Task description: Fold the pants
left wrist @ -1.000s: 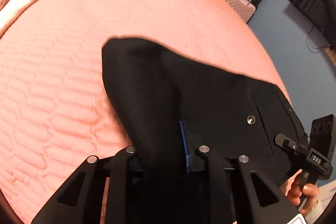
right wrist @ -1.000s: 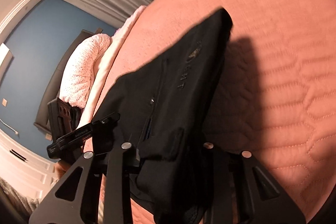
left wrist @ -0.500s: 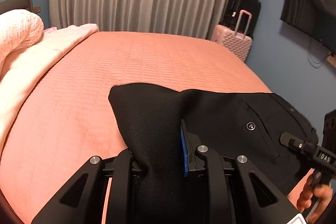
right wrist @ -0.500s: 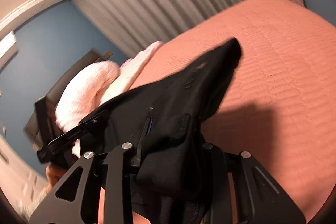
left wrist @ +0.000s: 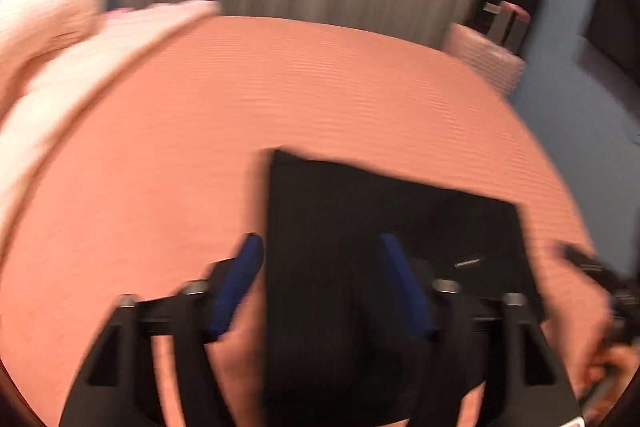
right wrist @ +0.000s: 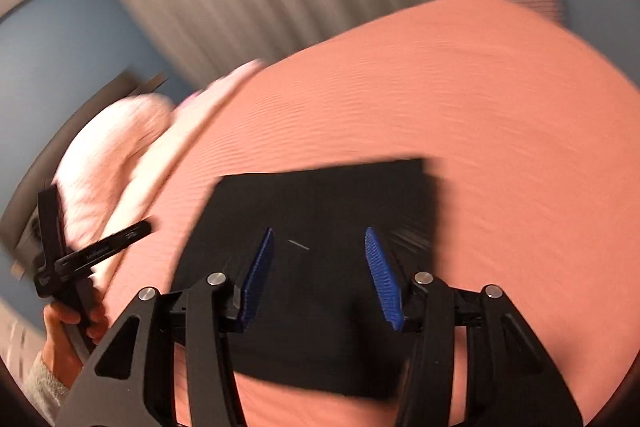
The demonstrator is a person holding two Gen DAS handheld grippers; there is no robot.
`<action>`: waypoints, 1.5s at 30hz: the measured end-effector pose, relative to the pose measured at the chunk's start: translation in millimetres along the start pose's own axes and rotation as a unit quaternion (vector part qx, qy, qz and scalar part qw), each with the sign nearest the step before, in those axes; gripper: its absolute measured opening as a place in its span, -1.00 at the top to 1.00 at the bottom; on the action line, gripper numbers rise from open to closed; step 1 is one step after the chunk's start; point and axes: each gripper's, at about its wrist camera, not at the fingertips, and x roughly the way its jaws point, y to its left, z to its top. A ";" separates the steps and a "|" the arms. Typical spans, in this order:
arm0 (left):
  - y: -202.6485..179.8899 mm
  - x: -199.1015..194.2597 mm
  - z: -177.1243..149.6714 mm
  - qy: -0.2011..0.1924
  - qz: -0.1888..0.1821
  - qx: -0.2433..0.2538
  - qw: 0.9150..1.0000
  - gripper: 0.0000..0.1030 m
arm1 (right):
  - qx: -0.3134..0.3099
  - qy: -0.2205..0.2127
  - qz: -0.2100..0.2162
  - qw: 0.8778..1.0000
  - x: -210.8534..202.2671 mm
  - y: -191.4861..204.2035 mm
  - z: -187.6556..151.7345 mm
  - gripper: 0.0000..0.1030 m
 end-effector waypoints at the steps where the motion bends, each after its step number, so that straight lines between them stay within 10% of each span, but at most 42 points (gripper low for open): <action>1: -21.8 23.3 8.0 0.020 0.001 0.022 1.000 -0.54 | 0.001 0.027 0.010 1.000 24.4 0.6 4.9 0.13; 3: -38.1 72.5 11.5 0.082 0.070 0.060 0.992 -0.53 | -0.002 0.087 -0.048 0.995 65.0 -25.2 1.1 0.15; 5: -27.1 116.4 0.8 0.129 0.120 0.066 0.982 -0.59 | 0.056 0.074 -0.040 0.995 57.4 -63.2 2.3 1.00; 9: 5.2 88.8 8.9 0.068 0.114 -0.005 0.991 -0.42 | 0.075 -0.003 -0.058 0.996 16.4 -61.7 18.2 0.89; 12: -0.6 112.4 23.6 0.102 0.071 -0.022 0.992 -0.49 | 0.038 0.056 -0.003 0.998 54.9 -37.1 29.3 0.89; 14: -7.6 129.4 24.5 0.105 0.107 0.003 0.989 -0.63 | 0.014 0.087 -0.055 0.995 75.8 -47.5 31.7 1.00; 17: 8.7 125.8 40.3 0.110 0.075 -0.050 0.990 -0.50 | 0.154 0.038 -0.013 0.987 52.7 -88.9 43.5 1.00; 21: 3.9 82.0 70.0 0.024 0.027 -0.077 0.996 -0.48 | 0.098 0.015 0.005 0.995 37.1 -50.2 53.0 0.87; 24: -23.9 134.8 71.6 0.098 0.127 0.023 0.987 -0.51 | 0.053 0.099 -0.064 0.992 79.7 -57.3 48.4 1.00; 26: -11.9 160.3 56.6 0.141 0.168 0.044 0.975 -0.53 | 0.134 0.055 -0.057 0.988 55.1 -88.3 52.1 1.00; 29: 14.1 103.5 44.3 0.085 0.133 -0.028 0.987 -0.44 | 0.085 0.013 -0.099 0.991 5.8 -72.6 52.9 0.87; 32: 11.9 73.2 29.2 0.053 0.099 -0.030 0.993 -0.66 | 0.010 0.060 -0.060 0.996 2.9 -51.5 28.1 0.88; 34: 8.9 99.5 30.5 0.093 0.105 -0.015 0.990 -0.71 | -0.027 0.098 -0.123 0.987 14.9 -62.9 11.2 0.87; 37: 27.7 98.5 6.5 0.129 0.099 -0.023 0.986 -0.70 | 0.056 0.055 -0.140 0.987 -34.3 -90.4 -2.0 0.98; 41: 12.2 24.6 -28.8 0.093 0.062 -0.023 0.993 -0.72 | -0.002 0.036 -0.116 0.993 -64.4 -41.9 -35.6 0.83; 45: -17.6 20.2 -83.9 0.116 0.107 0.061 0.986 -0.78 | -0.056 0.078 -0.115 0.989 -49.7 -43.9 -74.4 0.80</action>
